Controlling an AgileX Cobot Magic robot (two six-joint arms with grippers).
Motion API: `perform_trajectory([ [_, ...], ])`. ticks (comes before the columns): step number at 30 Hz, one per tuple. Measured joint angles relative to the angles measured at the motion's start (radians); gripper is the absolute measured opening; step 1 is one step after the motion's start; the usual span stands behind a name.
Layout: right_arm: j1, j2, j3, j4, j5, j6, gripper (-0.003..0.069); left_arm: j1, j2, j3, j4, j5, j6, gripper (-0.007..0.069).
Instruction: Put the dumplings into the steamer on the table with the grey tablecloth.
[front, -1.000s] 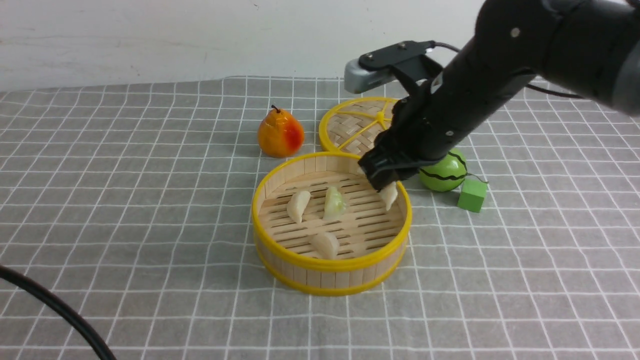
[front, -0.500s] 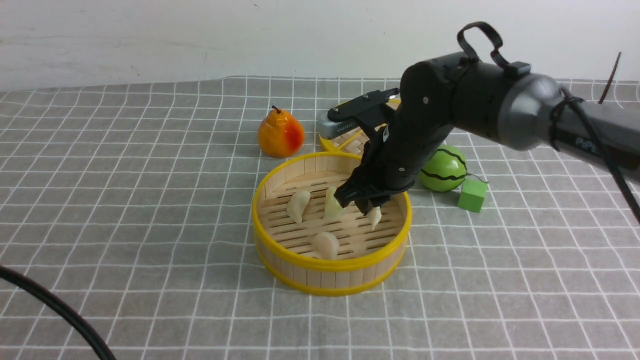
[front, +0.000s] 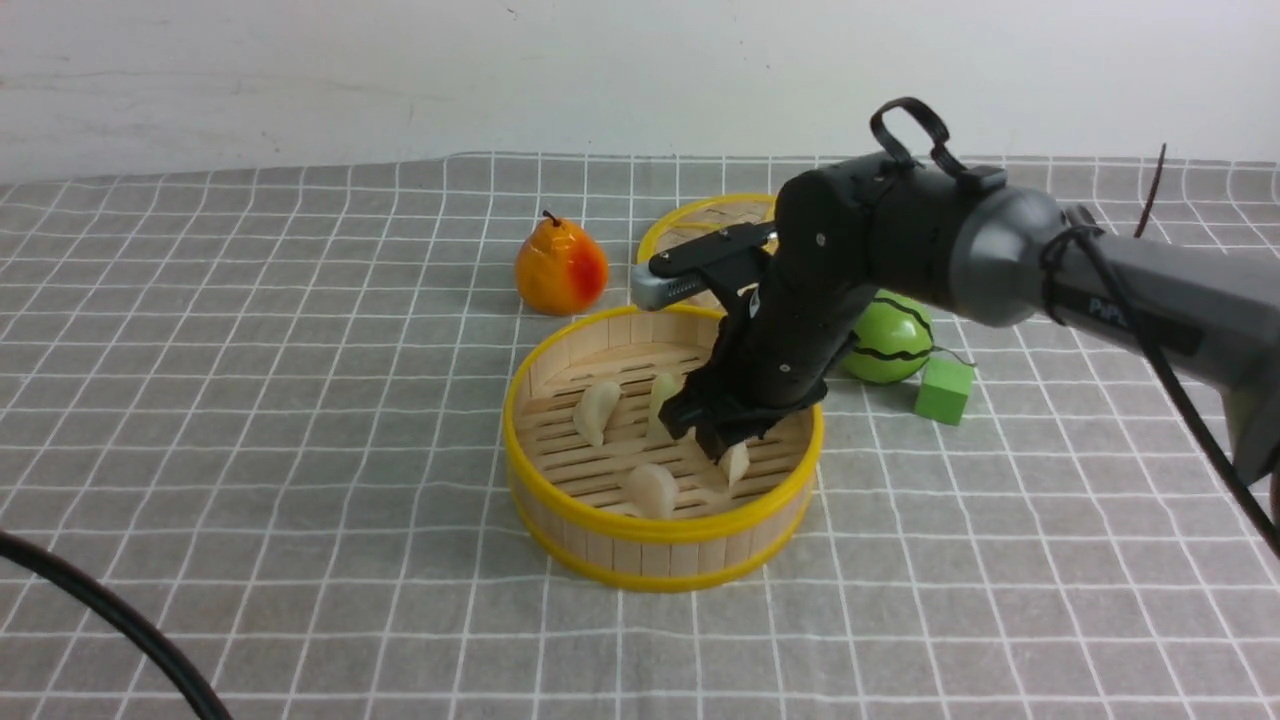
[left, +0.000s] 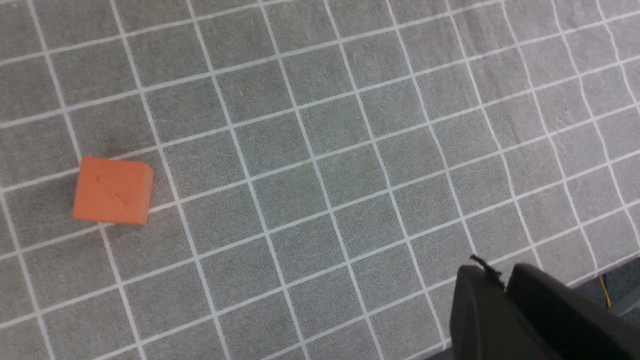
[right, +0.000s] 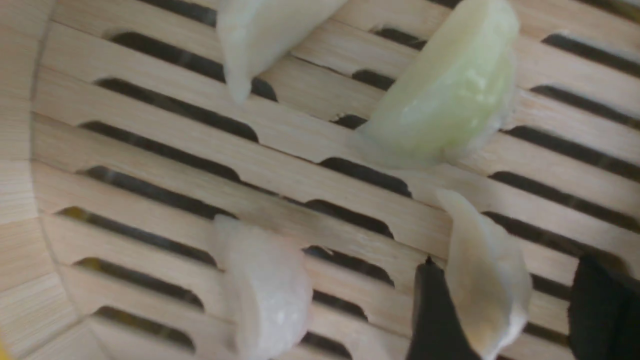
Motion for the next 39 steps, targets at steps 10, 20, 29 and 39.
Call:
perform_trajectory([
  [10, 0.0, -0.334, -0.03, 0.009, 0.056, 0.0, 0.0239, 0.0, 0.0, 0.0, 0.0, 0.0, 0.0, 0.0083],
  [20, 0.0, -0.594, -0.035, 0.011, 0.095, 0.0, -0.002, 0.0, 0.0, 0.0, 0.0, 0.0, 0.0, 0.0092],
  [29, 0.0, -0.697, -0.035, -0.023, 0.14, 0.0, -0.0021, 0.0, 0.0, 0.0, 0.0, 0.0, 0.0, 0.0094],
  [39, 0.0, -1.04, 0.285, -0.154, 0.021, 0.059, -0.002, 0.0, 0.0, 0.0, 0.0, 0.0, 0.0, 0.0101],
])
